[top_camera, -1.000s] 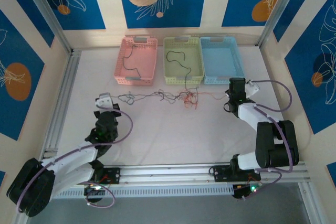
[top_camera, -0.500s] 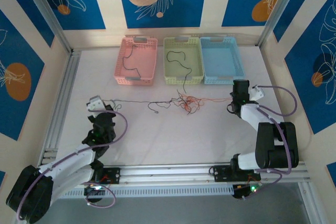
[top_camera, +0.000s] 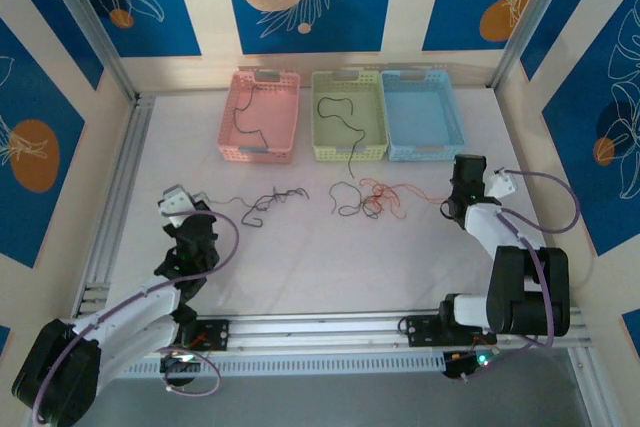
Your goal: Untangle the cables
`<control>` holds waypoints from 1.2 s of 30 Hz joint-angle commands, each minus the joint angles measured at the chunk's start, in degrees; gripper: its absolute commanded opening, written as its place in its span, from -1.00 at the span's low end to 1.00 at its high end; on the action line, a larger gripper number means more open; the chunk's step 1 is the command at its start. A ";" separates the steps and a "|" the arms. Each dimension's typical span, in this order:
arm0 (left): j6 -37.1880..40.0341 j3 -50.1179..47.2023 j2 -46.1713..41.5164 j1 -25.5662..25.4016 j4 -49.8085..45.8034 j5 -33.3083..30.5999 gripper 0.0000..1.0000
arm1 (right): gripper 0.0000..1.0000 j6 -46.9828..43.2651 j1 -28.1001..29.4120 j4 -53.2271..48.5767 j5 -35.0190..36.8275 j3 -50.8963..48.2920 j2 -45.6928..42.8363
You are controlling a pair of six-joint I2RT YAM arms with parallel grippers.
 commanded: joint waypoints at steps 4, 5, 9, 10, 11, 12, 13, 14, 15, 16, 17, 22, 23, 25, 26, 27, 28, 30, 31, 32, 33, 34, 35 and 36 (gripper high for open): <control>0.22 0.45 1.28 0.80 1.05 1.95 -1.00 | -1.00 -7.49 0.58 10.23 -4.76 -2.58 -1.69; 0.91 0.54 1.94 0.76 1.70 3.67 -1.00 | -1.00 -9.43 0.78 12.72 -7.40 -2.92 -1.66; 3.08 2.35 4.24 0.76 2.01 13.75 -1.00 | -1.00 -16.72 2.78 17.95 -15.45 -2.09 -0.82; 3.58 2.84 4.86 0.76 2.45 17.60 -1.00 | -1.00 -18.41 3.28 19.52 -18.03 -1.85 -0.47; 4.73 3.12 5.56 0.72 3.61 22.46 -1.00 | -1.00 -20.04 3.97 20.73 -20.62 -1.51 -0.09; 5.74 3.30 6.17 0.67 4.87 26.69 -1.00 | -1.00 -21.73 4.71 21.64 -22.75 -1.17 0.34; 6.26 3.40 6.86 0.54 6.03 30.69 -1.00 | -1.00 -23.91 5.64 22.63 -25.04 -0.52 0.89; 6.61 3.49 7.53 0.46 7.38 34.37 -1.00 | -1.00 -25.83 7.01 23.07 -26.89 0.29 1.52; 7.23 3.37 8.01 0.41 8.88 38.32 -1.00 | -1.00 -27.80 8.52 23.50 -28.51 1.09 2.22; 7.74 3.11 8.30 0.41 10.31 42.44 -1.00 | -1.00 -29.50 9.59 24.26 -30.63 1.81 2.93; 8.32 2.90 8.87 0.34 12.35 47.07 -1.00 | -1.00 -31.41 10.62 25.46 -33.95 2.35 3.78; 9.18 3.29 13.55 0.10 19.39 64.52 -1.00 | -0.80 -34.41 13.96 26.78 -49.62 6.79 9.58; 9.15 3.40 14.61 0.02 20.75 67.63 -1.00 | -0.73 -34.53 14.06 26.47 -52.81 7.95 10.83; 8.97 3.89 16.61 0.00 22.86 72.49 -1.00 | -0.59 -35.32 14.77 25.22 -59.35 10.57 13.45; 8.99 4.14 17.70 -0.13 23.75 74.84 -1.00 | -0.55 -35.97 15.26 24.90 -60.97 11.24 14.13; 8.91 4.52 18.82 -0.27 24.81 77.12 -1.00 | -0.49 -37.43 16.27 23.88 -62.64 12.29 15.13; 8.93 4.78 20.12 -0.29 26.12 79.09 -1.00 | -0.43 -38.81 17.26 22.36 -63.71 13.57 15.87; 8.84 4.73 22.02 -0.45 28.98 81.66 -1.00 | -0.34 -41.47 19.45 20.39 -65.09 15.31 16.97; 8.65 4.59 22.70 -0.56 30.24 82.52 -1.00 | -0.28 -42.48 20.46 19.58 -65.19 15.91 17.34; 8.49 4.47 22.97 -0.49 31.05 82.96 -1.00 | -0.21 -43.27 21.24 19.19 -65.15 16.25 17.61; 8.44 4.38 23.05 -0.51 31.58 83.37 -1.00 | -0.15 -43.86 21.97 19.22 -65.32 16.33 17.72; 8.45 4.41 23.12 -0.50 31.89 83.91 -1.00 | -0.09 -44.49 22.54 19.39 -65.71 16.41 17.86; 8.45 4.41 23.22 -0.62 31.99 84.10 -1.00 | -0.05 -44.87 23.00 19.61 -65.99 16.42 18.08; 8.46 4.42 23.35 -0.64 32.17 84.28 -1.00 | -0.01 -45.21 23.37 19.78 -66.29 16.42 18.24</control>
